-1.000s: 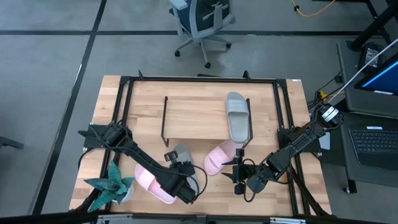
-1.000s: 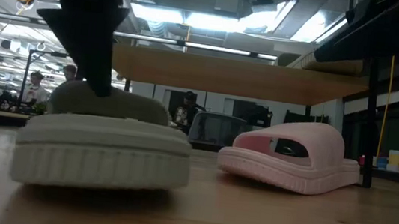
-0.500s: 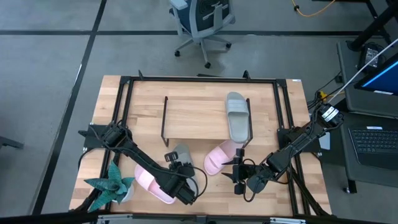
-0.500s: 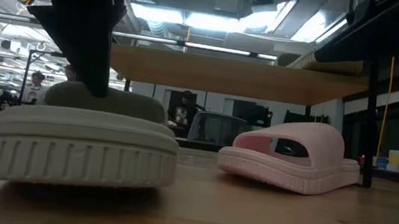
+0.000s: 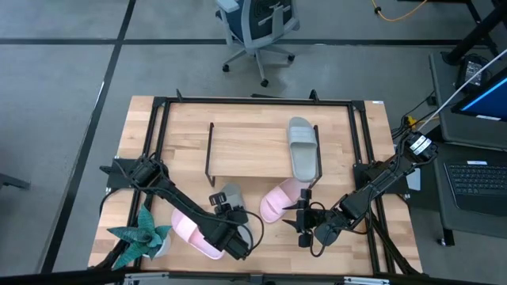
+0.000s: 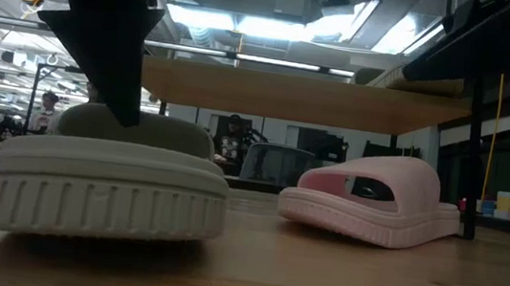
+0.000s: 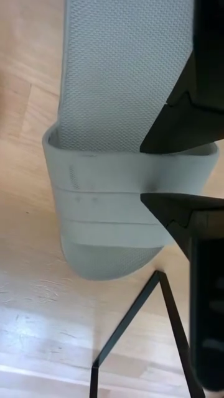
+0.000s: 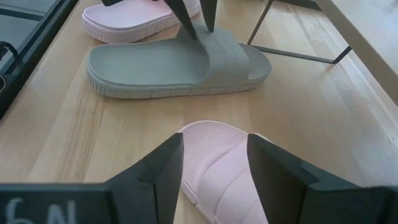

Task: Pick and place slides into the shelf
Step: Put the gray slide on the shelf

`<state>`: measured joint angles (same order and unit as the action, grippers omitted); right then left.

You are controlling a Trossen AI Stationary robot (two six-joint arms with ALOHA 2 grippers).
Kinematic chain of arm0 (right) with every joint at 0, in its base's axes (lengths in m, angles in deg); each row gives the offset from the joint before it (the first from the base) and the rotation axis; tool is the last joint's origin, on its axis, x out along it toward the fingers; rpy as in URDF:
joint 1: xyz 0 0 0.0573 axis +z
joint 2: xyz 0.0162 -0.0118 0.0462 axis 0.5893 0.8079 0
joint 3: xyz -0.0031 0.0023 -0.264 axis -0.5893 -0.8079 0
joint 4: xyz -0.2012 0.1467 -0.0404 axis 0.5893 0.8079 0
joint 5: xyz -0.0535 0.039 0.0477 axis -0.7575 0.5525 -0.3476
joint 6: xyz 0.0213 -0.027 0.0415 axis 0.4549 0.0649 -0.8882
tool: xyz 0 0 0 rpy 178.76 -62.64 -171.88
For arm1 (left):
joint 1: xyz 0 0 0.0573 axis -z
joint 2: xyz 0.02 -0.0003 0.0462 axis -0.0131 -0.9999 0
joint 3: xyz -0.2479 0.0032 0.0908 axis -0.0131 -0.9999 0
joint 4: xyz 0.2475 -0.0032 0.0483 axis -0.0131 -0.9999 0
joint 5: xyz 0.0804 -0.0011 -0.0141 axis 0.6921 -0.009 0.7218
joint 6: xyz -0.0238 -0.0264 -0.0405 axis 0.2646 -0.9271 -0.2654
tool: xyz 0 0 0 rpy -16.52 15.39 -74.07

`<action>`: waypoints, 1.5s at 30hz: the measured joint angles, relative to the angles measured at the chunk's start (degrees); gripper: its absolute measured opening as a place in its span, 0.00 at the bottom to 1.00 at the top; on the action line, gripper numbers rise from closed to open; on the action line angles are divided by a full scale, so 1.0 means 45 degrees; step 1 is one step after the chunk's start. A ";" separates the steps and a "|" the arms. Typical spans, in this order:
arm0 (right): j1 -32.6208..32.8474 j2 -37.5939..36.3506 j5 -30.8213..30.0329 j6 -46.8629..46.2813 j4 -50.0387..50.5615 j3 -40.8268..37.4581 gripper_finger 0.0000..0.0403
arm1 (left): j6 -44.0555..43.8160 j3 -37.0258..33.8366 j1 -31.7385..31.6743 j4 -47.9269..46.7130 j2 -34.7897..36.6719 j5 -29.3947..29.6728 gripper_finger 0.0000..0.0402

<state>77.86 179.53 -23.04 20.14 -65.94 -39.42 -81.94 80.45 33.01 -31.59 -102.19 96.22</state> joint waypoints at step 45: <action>0.0005 0.0000 0.0000 -0.0005 0.0000 0.0000 0.44 | -0.0139 0.0005 0.0034 0.0584 -0.0087 -0.0284 0.19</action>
<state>77.89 179.53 -23.04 20.12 -65.94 -39.42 -82.56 80.47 33.16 -28.96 -102.59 94.94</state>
